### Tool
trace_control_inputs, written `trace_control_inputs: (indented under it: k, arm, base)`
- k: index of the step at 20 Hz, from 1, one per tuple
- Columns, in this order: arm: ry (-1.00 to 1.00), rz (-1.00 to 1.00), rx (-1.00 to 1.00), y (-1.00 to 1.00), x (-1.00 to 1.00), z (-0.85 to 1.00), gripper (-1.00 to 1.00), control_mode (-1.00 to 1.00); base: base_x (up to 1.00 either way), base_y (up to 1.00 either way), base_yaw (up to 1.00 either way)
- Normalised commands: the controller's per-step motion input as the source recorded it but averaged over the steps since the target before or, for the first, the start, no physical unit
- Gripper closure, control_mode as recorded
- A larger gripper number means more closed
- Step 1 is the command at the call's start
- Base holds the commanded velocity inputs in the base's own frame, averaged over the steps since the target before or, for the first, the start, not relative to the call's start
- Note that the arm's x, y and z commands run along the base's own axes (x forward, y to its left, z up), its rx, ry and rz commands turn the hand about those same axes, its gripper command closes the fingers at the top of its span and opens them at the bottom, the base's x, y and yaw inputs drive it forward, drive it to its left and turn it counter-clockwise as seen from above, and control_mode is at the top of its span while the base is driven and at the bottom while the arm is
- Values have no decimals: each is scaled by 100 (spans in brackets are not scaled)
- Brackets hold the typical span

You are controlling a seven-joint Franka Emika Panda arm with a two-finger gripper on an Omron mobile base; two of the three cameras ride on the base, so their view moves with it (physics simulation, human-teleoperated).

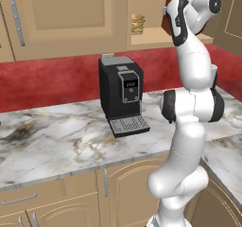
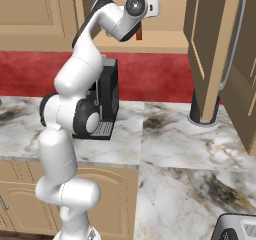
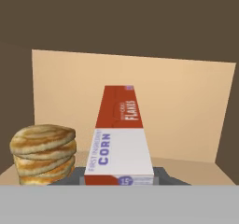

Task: Pick the jam and cereal from the counter and place them in the cabinets closest to them.

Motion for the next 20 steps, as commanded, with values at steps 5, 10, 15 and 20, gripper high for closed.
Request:
trace_control_inputs:
  k: [5,10,15,20]
  arm:
    - [2,0,0,0,27,0,100,-100]
    - [2,0,0,0,29,0,100,-100]
    - [1,0,0,0,24,0,100,-100]
    - [0,0,0,0,21,0,-100,-100]
  base:
    - [0,0,0]
    - [0,0,0]
    - [0,0,0]
    - [0,0,0]
